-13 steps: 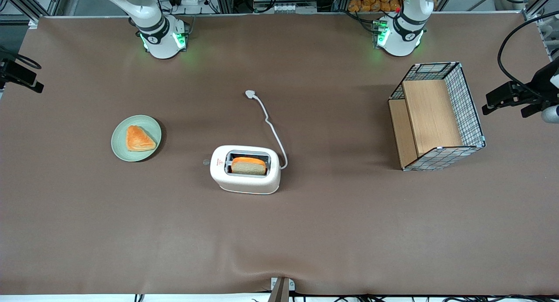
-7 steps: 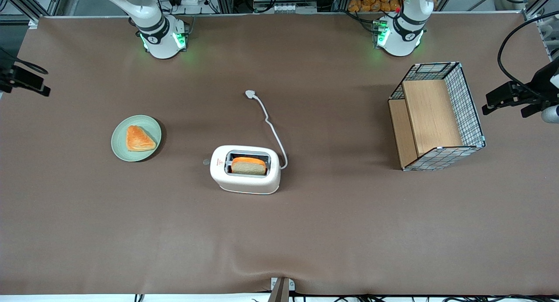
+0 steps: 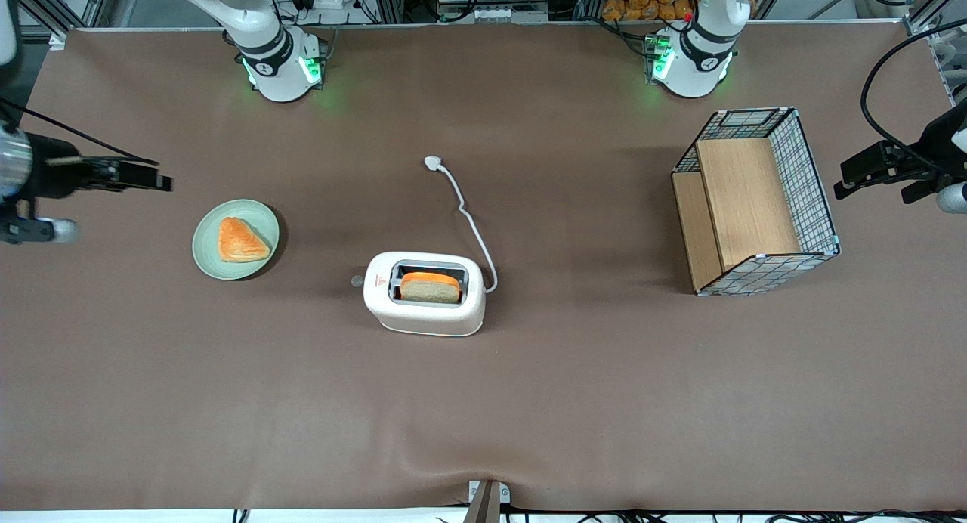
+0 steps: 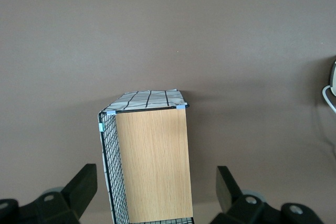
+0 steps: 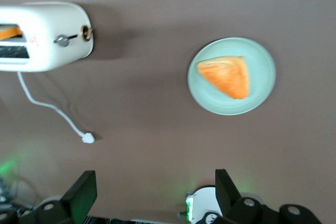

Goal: Press toaster button with right arm
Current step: 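Swing the right gripper down past the green plate toward the toaster's side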

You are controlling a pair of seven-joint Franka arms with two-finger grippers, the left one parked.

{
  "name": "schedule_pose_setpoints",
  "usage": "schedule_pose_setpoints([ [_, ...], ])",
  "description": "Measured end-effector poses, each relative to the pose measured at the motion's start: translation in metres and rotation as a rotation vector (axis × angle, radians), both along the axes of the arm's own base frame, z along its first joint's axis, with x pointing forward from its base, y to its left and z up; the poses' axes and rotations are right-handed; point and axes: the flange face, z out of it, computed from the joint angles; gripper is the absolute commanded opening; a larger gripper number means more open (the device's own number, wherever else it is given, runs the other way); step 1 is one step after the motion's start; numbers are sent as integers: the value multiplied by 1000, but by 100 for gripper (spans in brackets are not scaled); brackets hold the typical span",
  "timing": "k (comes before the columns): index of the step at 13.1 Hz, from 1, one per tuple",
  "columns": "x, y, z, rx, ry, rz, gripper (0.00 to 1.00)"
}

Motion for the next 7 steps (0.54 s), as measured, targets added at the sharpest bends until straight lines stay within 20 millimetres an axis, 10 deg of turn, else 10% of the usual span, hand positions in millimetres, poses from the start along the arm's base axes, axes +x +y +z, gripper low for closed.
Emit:
schedule_pose_setpoints([
  [7, 30, 63, -115, 222, 70, -72, 100],
])
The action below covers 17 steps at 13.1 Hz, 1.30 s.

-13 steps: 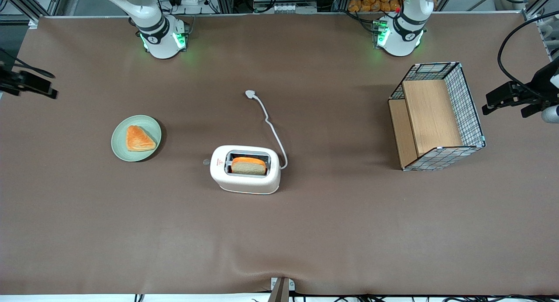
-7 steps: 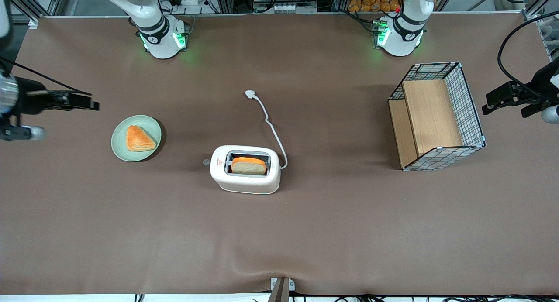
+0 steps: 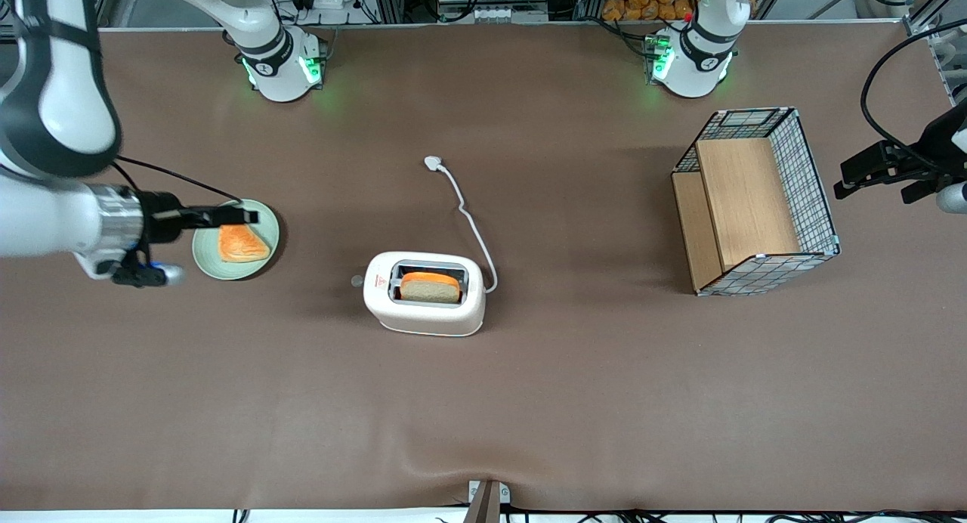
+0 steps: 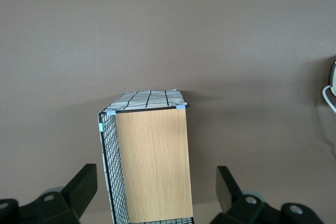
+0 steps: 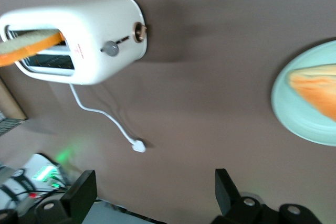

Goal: Press toaster button with right arm
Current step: 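Swing the right gripper down past the green plate toward the toaster's side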

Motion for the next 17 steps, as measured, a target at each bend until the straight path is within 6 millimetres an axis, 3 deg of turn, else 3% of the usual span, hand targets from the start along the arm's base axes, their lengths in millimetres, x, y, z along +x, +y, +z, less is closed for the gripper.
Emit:
schedule_pose_setpoints([
  [3, 9, 10, -29, 29, 17, -34, 100],
  [6, 14, 24, -41, 46, 13, -45, 100],
  [7, 15, 29, -44, 56, 15, -51, 73],
  [10, 19, 41, -51, 72, 10, -84, 7],
  [11, 20, 46, -52, 70, 6, -89, 0],
  [17, 24, 77, -56, 72, -51, -80, 0],
])
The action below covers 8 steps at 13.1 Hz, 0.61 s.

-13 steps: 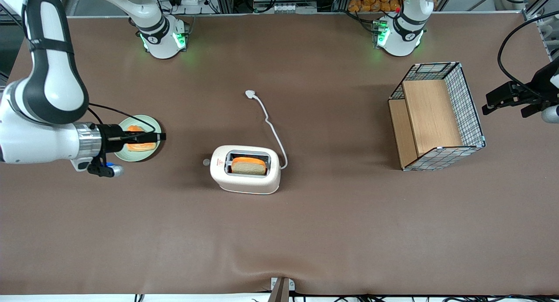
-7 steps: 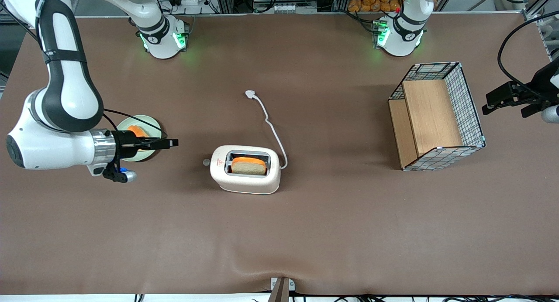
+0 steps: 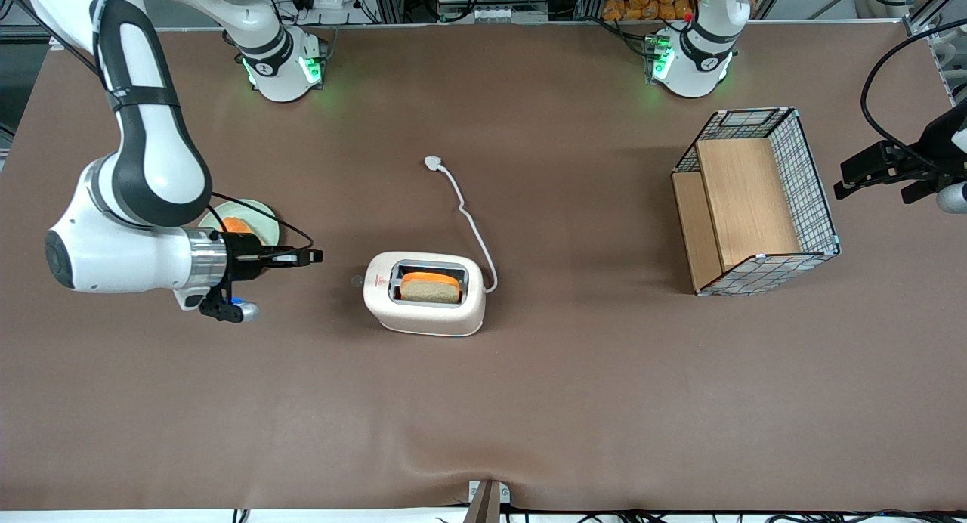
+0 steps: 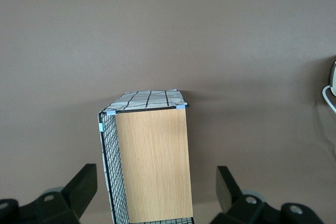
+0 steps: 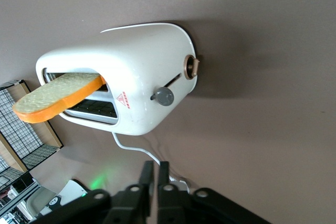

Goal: Press toaster button with right arm
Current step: 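Advance the right gripper to the toaster's lever beside the knob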

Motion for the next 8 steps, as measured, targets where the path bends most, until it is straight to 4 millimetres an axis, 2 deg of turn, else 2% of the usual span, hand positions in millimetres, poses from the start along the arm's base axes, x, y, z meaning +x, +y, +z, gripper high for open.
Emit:
schedule_pose_setpoints([
  [4, 6, 7, -17, 15, -40, 12, 0],
  [8, 4, 29, -32, 20, -37, 30, 0],
])
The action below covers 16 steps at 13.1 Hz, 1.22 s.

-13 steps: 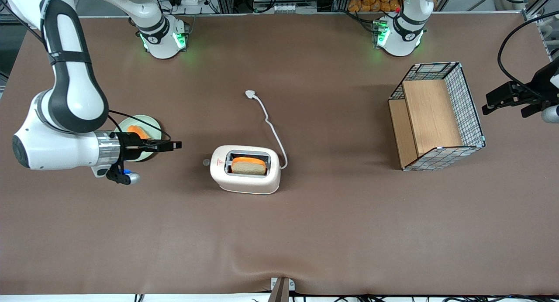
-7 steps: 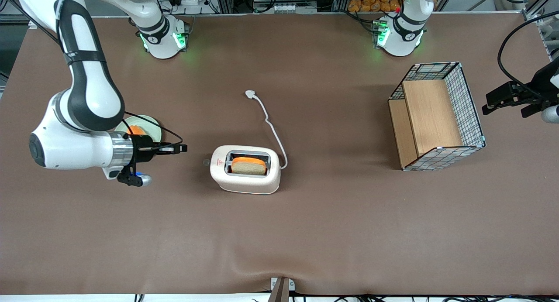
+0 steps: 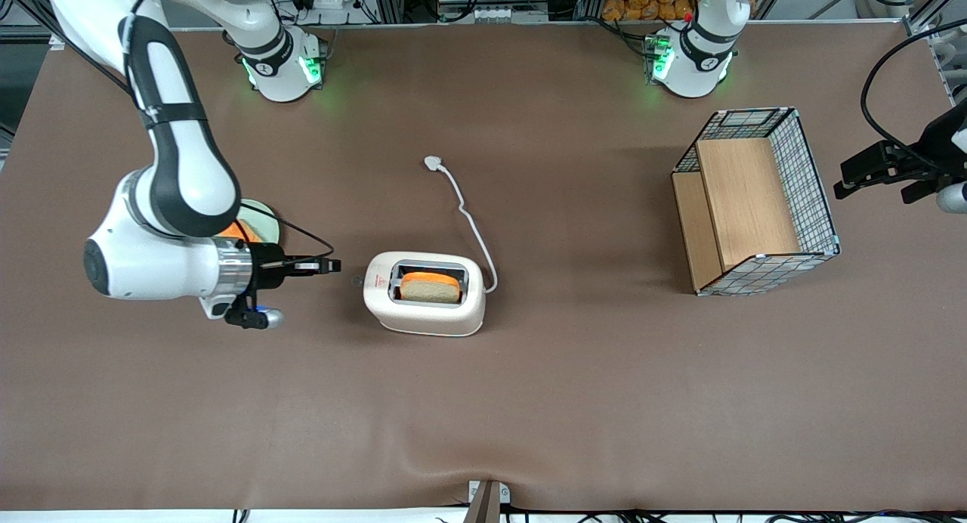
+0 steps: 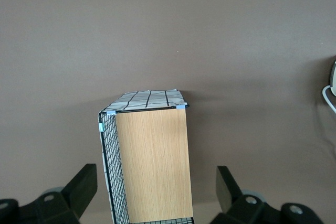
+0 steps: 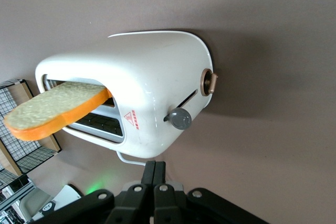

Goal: Press toaster button with right arm
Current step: 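Advance the right gripper to the toaster's lever beside the knob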

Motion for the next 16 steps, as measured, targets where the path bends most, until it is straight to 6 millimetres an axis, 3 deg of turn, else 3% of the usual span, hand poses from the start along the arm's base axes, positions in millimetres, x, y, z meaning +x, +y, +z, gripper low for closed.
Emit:
schedule_pose_setpoints([
  [4, 0, 1, -22, -10, 27, -3, 0],
  [16, 4, 4, -43, -14, 22, -30, 0],
])
